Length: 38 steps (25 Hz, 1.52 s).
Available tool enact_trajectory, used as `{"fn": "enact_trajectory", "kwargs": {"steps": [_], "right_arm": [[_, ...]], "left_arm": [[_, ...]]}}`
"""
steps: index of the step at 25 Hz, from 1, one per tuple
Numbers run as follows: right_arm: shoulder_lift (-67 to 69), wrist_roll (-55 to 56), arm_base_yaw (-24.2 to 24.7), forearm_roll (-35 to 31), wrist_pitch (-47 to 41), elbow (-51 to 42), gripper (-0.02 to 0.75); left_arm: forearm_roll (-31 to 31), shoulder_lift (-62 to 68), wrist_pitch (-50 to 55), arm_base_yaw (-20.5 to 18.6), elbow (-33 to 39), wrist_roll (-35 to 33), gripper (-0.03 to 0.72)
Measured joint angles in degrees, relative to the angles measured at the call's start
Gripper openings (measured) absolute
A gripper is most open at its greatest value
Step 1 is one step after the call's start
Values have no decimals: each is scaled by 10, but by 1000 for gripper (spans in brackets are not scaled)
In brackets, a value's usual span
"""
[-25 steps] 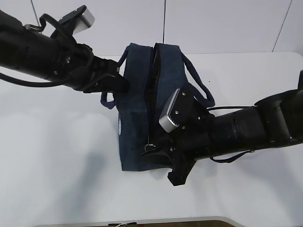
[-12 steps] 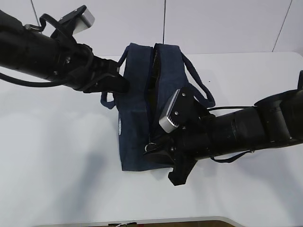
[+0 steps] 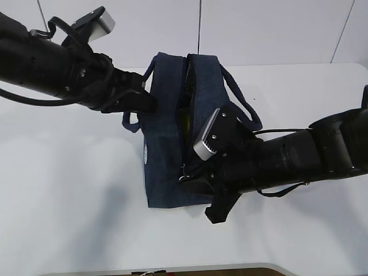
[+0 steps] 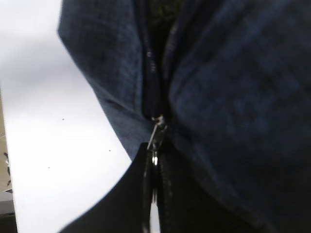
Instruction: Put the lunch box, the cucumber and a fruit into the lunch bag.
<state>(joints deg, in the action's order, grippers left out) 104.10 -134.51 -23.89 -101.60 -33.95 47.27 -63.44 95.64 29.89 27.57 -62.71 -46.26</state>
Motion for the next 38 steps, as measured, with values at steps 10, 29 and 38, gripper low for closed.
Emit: {"fn": "enact_trajectory", "kwargs": {"steps": [10, 29, 38], "right_arm": [[0, 50, 0, 29, 1, 1, 5], [-63, 229, 0, 169, 1, 1, 5], [-77, 359, 0, 246, -13, 1, 5]], "left_arm": [[0, 0, 0, 0, 0, 0, 3], [1, 0, 0, 0, 0, 0, 3], [2, 0, 0, 0, 0, 0, 3]]}}
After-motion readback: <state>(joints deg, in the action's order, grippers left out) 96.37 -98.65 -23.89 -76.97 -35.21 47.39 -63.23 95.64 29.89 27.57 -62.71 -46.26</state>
